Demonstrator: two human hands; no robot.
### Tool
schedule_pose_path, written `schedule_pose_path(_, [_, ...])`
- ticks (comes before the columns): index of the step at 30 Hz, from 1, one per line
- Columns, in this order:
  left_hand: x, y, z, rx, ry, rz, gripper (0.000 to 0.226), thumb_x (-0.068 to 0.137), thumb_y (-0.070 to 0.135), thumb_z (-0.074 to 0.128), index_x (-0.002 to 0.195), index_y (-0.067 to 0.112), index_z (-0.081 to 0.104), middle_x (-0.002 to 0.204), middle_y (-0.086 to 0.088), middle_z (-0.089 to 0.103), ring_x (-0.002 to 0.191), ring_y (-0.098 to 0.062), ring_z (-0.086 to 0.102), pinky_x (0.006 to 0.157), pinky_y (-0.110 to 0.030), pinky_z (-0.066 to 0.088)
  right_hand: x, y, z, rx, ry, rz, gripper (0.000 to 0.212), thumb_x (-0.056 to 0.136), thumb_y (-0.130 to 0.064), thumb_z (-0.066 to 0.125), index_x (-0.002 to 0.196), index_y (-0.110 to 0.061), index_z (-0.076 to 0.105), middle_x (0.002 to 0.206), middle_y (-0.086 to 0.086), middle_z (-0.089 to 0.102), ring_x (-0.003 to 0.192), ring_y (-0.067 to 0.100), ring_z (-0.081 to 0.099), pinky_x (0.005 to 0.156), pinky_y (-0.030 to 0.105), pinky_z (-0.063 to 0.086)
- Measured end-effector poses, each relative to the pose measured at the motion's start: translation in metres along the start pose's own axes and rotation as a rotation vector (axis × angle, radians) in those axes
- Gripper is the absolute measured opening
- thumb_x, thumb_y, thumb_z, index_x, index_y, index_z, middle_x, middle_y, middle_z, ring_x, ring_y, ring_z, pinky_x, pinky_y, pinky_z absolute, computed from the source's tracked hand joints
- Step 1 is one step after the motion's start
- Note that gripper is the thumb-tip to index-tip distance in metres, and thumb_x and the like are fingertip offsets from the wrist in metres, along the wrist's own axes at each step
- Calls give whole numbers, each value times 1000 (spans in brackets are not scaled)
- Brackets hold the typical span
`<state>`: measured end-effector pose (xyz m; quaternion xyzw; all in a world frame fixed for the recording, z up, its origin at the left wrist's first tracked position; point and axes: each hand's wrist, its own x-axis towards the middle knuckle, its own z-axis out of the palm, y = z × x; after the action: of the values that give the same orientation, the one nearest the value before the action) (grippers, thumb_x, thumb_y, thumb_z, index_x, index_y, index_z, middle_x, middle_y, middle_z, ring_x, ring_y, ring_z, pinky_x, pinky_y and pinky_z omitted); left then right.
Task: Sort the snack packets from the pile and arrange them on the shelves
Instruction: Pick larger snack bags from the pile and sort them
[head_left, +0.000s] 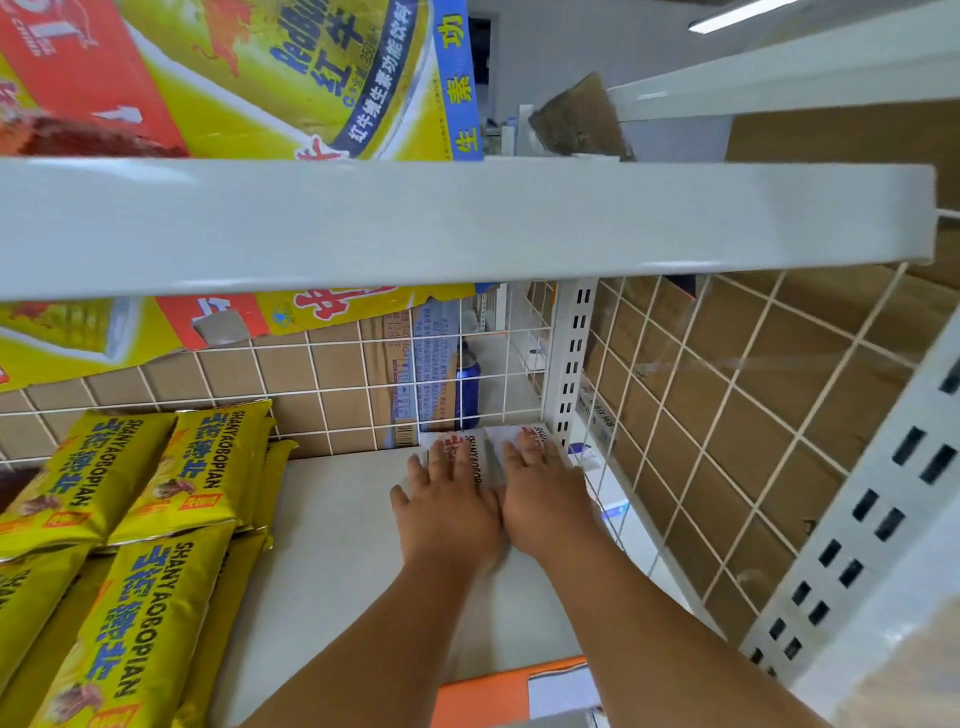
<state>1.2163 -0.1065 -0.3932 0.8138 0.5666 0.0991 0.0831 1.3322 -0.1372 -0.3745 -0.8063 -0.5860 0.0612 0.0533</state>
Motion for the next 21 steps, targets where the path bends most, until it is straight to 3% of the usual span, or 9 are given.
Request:
schedule_pose_path(4, [-23, -11, -18, 26, 32, 30, 66, 102, 51, 22, 162, 29, 8, 170, -4, 9, 156, -34, 5, 121, -55, 18, -23, -7, -8, 15, 74, -4, 66, 103, -40, 40, 161, -20, 14, 169, 2, 1, 155, 26, 3, 122, 54, 14])
schedule_pose_path(9, [-62, -34, -53, 115, 47, 19, 71, 99, 64, 22, 161, 31, 13, 169, -3, 14, 155, -34, 9, 121, -54, 19, -60, -17, -23, 47, 102, -52, 80, 96, -58, 43, 161, -26, 9, 169, 2, 6, 155, 26, 2, 122, 51, 18])
schedule_pose_path(12, [-89, -48, -78, 155, 49, -14, 74, 98, 68, 21, 162, 31, 11, 170, -2, 12, 156, -32, 7, 121, -53, 15, -86, -30, -31, 26, 88, -58, 82, 95, -63, 39, 161, -26, 7, 169, 0, 0, 155, 27, -2, 123, 51, 15])
schedule_pose_path(16, [-132, -77, -110, 214, 76, -64, 82, 89, 71, 14, 161, 32, 13, 168, -2, 18, 155, -32, 12, 120, -53, 19, -127, -61, -49, 57, 56, -69, 76, 95, -62, 39, 160, -28, 18, 169, -4, 1, 155, 25, -2, 123, 50, 10])
schedule_pose_path(21, [-181, -112, -164, 205, 152, -124, 80, 90, 74, 22, 158, 32, 23, 167, 0, 23, 154, -31, 17, 118, -51, 24, -166, -122, -83, 85, 73, -130, 78, 93, -62, 38, 159, -24, 22, 168, -2, 11, 155, 25, 2, 124, 50, 10])
